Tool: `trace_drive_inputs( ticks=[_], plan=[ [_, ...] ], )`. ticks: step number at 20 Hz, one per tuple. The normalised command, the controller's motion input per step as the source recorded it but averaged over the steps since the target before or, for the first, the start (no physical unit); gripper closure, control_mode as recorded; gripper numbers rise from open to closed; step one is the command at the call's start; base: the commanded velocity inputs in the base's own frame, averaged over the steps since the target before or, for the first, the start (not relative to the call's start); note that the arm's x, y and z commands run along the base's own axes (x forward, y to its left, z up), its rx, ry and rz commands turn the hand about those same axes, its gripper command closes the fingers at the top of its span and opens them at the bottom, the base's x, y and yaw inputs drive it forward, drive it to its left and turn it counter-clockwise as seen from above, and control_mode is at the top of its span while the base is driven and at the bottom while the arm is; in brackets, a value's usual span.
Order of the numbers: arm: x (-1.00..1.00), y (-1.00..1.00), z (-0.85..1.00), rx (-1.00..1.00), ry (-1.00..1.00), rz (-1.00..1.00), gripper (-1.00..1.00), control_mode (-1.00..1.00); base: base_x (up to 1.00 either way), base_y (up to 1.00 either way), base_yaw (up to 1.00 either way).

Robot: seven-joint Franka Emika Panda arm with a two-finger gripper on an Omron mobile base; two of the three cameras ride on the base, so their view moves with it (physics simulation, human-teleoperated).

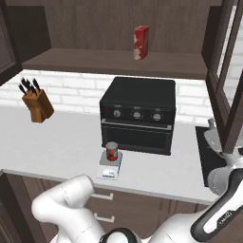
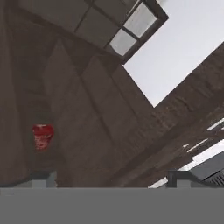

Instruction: Pick the canned food and place it on the digital scale for weighing, and close the cabinet.

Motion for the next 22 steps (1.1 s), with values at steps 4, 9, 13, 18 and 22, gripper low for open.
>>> trace_drive_inputs(
  ticks=[4,9,13,18,22],
  plan=[
    [0.10,1.00,0.39,-0.19,-0.39,0.06,-1.00,-1.00,0.00,0.00,0.00],
    [0.01,0.99,0.71,-0.25,-0.07,0.00,-1.00,-1.00,0.00,0.00,0.00],
    [0.00,0.98,0.49,-0.30,0.25,-0.09,-1.00,-1.00,0.00,0.00,0.00],
    [0.07,0.71,0.55,-0.30,0.54,-0.20,-1.00,-1.00,0.00,0.00,0.00],
    [0.24,0.54,0.71,-0.22,0.51,-0.24,-1.00,-1.00,0.00,0.00,0.00]
  ],
)
